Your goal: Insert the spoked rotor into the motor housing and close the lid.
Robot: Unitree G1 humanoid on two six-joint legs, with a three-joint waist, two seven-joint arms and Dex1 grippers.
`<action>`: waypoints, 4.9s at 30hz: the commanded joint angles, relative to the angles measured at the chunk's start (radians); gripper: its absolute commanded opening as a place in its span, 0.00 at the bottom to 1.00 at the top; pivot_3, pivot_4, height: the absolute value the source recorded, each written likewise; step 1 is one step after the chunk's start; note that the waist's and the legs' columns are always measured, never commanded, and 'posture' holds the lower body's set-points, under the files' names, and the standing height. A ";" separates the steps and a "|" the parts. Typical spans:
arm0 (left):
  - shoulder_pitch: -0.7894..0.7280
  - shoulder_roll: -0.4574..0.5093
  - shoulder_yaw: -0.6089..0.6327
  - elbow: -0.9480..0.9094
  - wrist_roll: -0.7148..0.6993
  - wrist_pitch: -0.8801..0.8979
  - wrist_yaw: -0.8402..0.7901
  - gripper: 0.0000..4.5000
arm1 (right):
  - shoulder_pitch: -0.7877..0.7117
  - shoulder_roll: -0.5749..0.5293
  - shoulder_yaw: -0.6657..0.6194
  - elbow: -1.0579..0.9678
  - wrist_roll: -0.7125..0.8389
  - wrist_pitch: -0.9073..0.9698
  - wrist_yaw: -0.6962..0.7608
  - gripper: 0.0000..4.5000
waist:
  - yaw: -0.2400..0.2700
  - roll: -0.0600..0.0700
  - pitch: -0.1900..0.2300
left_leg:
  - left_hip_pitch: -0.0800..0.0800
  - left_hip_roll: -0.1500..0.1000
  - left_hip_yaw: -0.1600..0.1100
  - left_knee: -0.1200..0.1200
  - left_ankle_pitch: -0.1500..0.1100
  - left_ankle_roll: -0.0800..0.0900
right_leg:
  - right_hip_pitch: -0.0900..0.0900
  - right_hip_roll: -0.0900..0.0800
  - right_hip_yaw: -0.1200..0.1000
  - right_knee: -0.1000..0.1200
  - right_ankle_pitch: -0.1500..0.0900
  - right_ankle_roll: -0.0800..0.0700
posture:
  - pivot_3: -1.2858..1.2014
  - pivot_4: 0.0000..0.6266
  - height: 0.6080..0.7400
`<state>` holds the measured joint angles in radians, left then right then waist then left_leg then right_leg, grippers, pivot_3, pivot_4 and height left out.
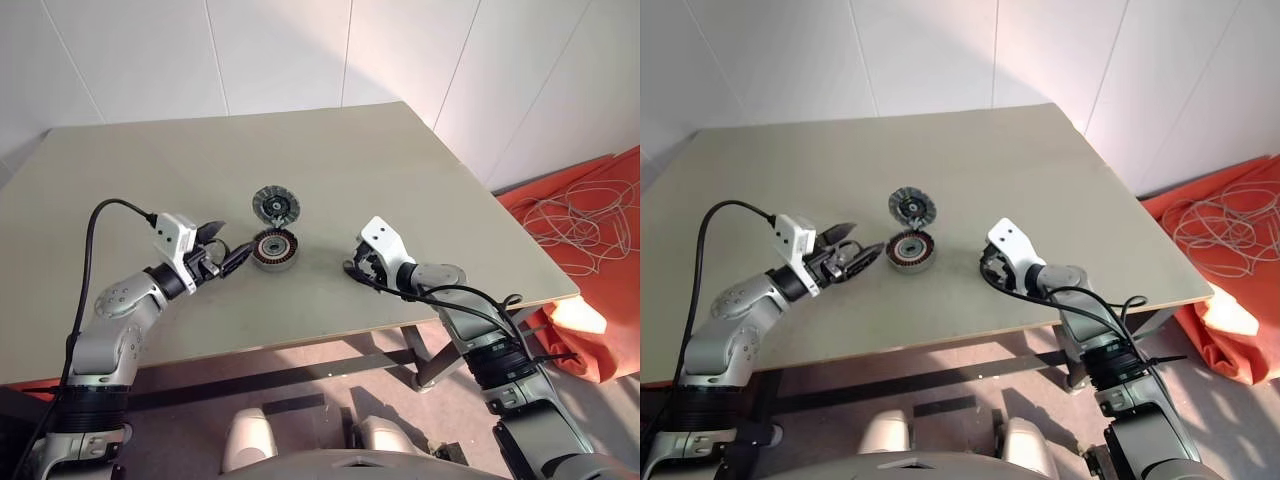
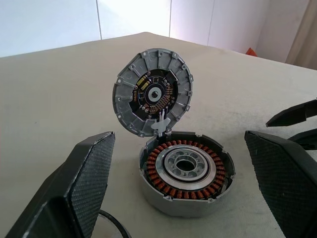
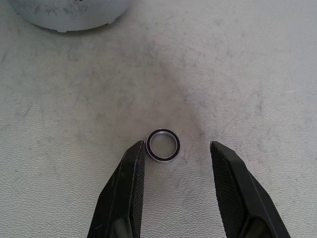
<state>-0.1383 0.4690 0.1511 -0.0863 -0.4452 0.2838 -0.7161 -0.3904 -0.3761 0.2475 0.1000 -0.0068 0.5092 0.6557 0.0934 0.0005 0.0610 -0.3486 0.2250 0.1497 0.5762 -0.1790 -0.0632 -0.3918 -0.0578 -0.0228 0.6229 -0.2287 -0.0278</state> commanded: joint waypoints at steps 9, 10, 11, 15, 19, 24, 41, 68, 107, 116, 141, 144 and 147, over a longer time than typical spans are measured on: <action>-0.004 0.009 0.030 0.002 0.003 -0.041 -0.005 1.00 | -0.020 0.013 -0.038 0.018 0.064 0.088 0.039 0.51 | 0.000 0.000 0.000 | 0.000 0.000 0.000 -0.001 0.000 0.000 | 0.000 0.000 0.000 -0.001 0.000 -0.001 | 0.52 0.00 1.00; -0.003 0.010 0.031 0.008 0.004 -0.046 -0.006 1.00 | -0.022 0.014 -0.040 0.022 0.063 0.088 0.037 0.51 | 0.000 0.000 0.000 | 0.000 0.000 0.000 -0.001 0.000 0.000 | 0.000 0.000 0.000 -0.001 0.000 -0.001 | 0.52 0.00 1.00; -0.003 0.011 0.033 0.013 0.004 -0.051 -0.008 1.00 | -0.023 0.015 -0.041 0.026 0.062 0.088 0.036 0.43 | 0.000 0.000 0.000 | 0.000 0.000 0.000 -0.001 0.000 0.000 | 0.000 0.000 0.000 -0.001 0.000 -0.001 | 0.52 0.00 1.00; -0.004 0.012 0.034 0.018 0.007 -0.061 -0.002 1.00 | -0.024 0.019 -0.042 0.021 0.064 0.094 0.036 0.16 | 0.000 0.000 0.000 | 0.000 0.000 0.000 -0.001 0.000 0.000 | 0.000 0.000 0.000 0.000 0.000 0.000 | 0.52 0.00 1.00; -0.007 0.012 0.033 -0.007 0.005 -0.044 0.012 1.00 | -0.026 0.023 -0.042 0.020 0.063 0.094 0.035 0.14 | 0.000 0.000 0.000 | 0.000 0.000 0.000 -0.001 0.000 0.000 | 0.000 0.000 0.000 0.000 0.000 0.000 | 0.52 0.00 1.00; -0.010 0.014 0.040 -0.027 -0.003 -0.027 0.026 1.00 | -0.064 0.062 -0.087 0.009 0.098 0.080 0.011 0.14 | -0.002 0.000 0.000 | 0.000 0.000 0.000 -0.001 0.000 0.000 | 0.000 0.000 0.000 0.000 0.000 -0.001 | 0.52 0.00 1.00; -0.004 0.041 0.075 -0.022 0.027 -0.028 0.082 1.00 | -0.323 0.281 0.060 0.121 0.127 0.046 0.077 0.14 | -0.003 0.000 0.000 | -0.003 0.000 0.000 -0.003 0.001 -0.002 | -0.005 0.000 0.000 0.000 0.001 -0.002 | 0.52 0.00 1.00; 0.016 0.035 0.094 0.057 0.061 -0.112 0.077 1.00 | -0.463 0.368 0.018 0.571 0.063 -0.167 0.034 0.14 | -0.007 0.000 0.000 | -0.004 0.000 0.000 -0.003 0.001 -0.002 | -0.005 0.000 -0.001 0.001 0.001 -0.002 | 0.52 0.00 1.00; 0.024 0.030 0.094 -0.002 0.061 -0.072 0.105 1.00 | -0.441 0.387 0.040 0.577 -0.001 -0.202 0.060 0.14 | -0.022 0.000 0.000 | -0.004 0.000 0.000 -0.003 0.001 -0.002 | -0.006 0.000 -0.001 0.001 0.001 -0.002 | 0.52 0.00 1.00; 0.027 0.029 0.096 0.006 0.062 -0.081 0.102 1.00 | -0.450 0.403 0.041 0.604 -0.003 -0.209 0.072 0.31 | -0.023 0.000 0.000 | -0.004 0.001 0.000 -0.003 0.001 -0.002 | -0.006 0.000 -0.001 0.001 0.001 -0.002 | 0.52 0.00 1.00; 0.026 0.025 0.093 0.038 0.069 -0.107 0.090 1.00 | -0.442 0.404 -0.010 0.498 0.032 -0.193 0.065 0.99 | -0.023 0.000 0.000 | -0.003 0.001 0.000 -0.003 0.001 -0.002 | -0.006 0.000 -0.001 0.001 0.001 -0.003 | 0.52 0.00 1.00; 0.025 0.027 0.095 0.043 0.070 -0.111 0.087 1.00 | -0.435 0.405 -0.001 0.498 0.024 -0.197 0.069 0.99 | -0.023 0.000 0.000 | -0.004 0.001 0.000 -0.003 0.001 -0.002 | -0.006 0.000 -0.001 0.001 0.001 -0.003 | 0.52 0.00 1.00; 0.025 0.027 0.095 0.045 0.071 -0.113 0.085 1.00 | -0.427 0.399 0.018 0.499 0.005 -0.206 0.073 0.90 | -0.023 0.000 0.000 | -0.004 0.001 0.000 -0.003 0.001 -0.002 | -0.006 0.000 -0.001 0.001 0.001 -0.003 | 0.52 0.00 1.00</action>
<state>-0.1012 0.4902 0.2322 -0.0286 -0.3727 0.1934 -0.6281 -0.8092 0.0221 0.2603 0.6454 -0.0006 0.3172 0.7236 0.0703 0.0005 0.0612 -0.3521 0.2255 0.1497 0.5734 -0.1780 -0.0651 -0.3974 -0.0574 -0.0234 0.6240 -0.2279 -0.0303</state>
